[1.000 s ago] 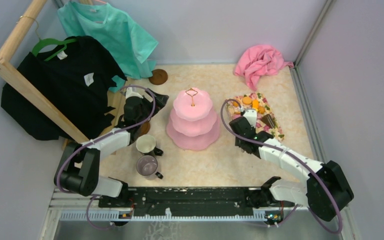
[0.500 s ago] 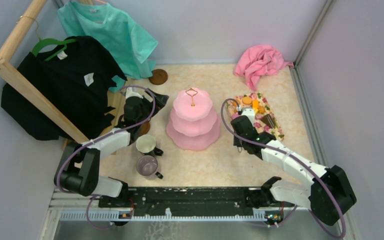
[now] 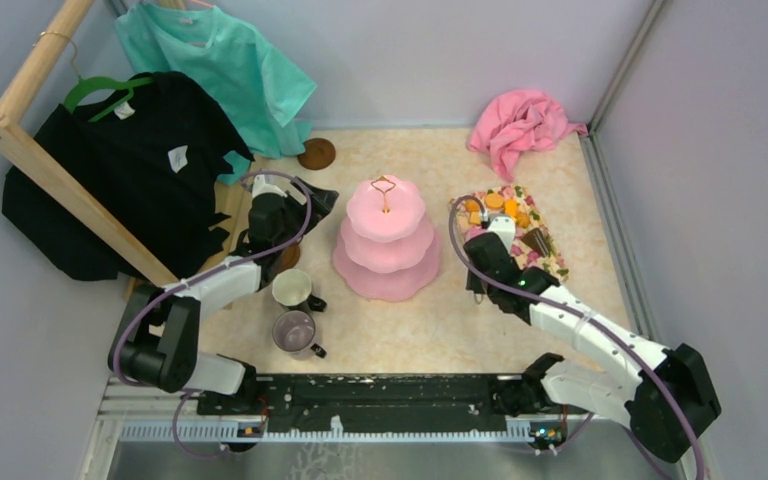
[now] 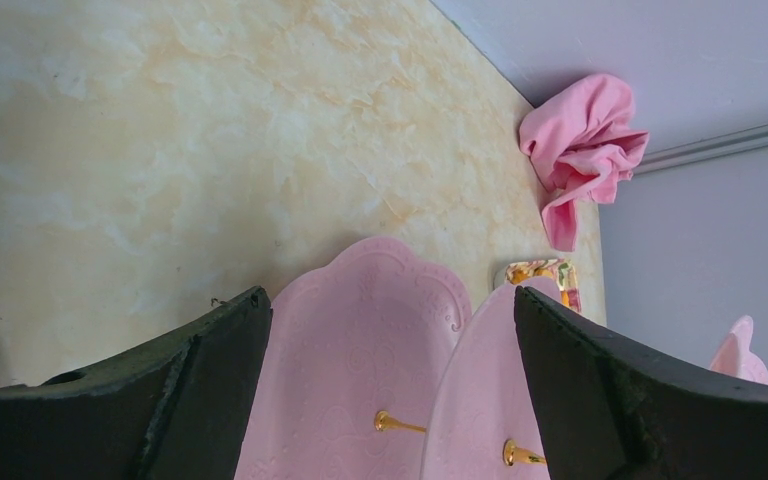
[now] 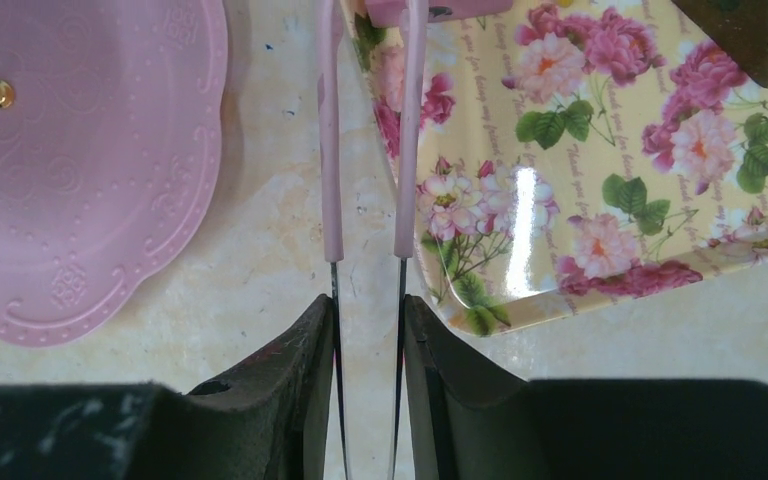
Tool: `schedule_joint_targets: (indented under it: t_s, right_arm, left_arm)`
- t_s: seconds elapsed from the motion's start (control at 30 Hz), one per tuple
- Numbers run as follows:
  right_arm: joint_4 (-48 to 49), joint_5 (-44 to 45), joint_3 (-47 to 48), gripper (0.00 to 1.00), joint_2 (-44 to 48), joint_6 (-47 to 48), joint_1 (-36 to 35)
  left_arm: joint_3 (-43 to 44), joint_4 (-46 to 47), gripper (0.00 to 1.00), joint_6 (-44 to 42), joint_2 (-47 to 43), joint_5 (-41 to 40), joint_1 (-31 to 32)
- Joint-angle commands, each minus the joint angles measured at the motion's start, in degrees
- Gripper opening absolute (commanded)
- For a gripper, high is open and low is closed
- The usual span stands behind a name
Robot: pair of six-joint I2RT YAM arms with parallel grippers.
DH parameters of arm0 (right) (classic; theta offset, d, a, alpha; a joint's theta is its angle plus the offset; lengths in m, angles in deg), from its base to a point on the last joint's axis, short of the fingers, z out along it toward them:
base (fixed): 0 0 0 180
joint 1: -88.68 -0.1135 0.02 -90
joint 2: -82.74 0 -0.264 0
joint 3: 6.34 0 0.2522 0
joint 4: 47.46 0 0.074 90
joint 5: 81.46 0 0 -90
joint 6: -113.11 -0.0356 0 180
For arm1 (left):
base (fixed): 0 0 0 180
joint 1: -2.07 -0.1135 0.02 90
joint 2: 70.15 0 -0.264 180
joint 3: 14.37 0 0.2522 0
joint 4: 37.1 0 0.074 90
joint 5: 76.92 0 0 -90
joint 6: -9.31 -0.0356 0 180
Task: Serve the afternoon tea
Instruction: Adjust the dessert on the tray.
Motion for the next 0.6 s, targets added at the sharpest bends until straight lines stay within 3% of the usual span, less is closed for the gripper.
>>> schedule_joint_targets:
  t_s: [0.0,0.57]
  right_arm:
    - [-0.1,4.1,5.1,0.30,-0.2,-2.7,-0.2]
    - [4.6,3.7,18.1,0.27,-19.5,-0.7,3.5]
  left_arm:
    - [0.5,2.0,0.96,0.1,0.0,-0.1,0.3]
    - [1.5,3.3,0.95,-0.7,2.5,-0.1,0.4]
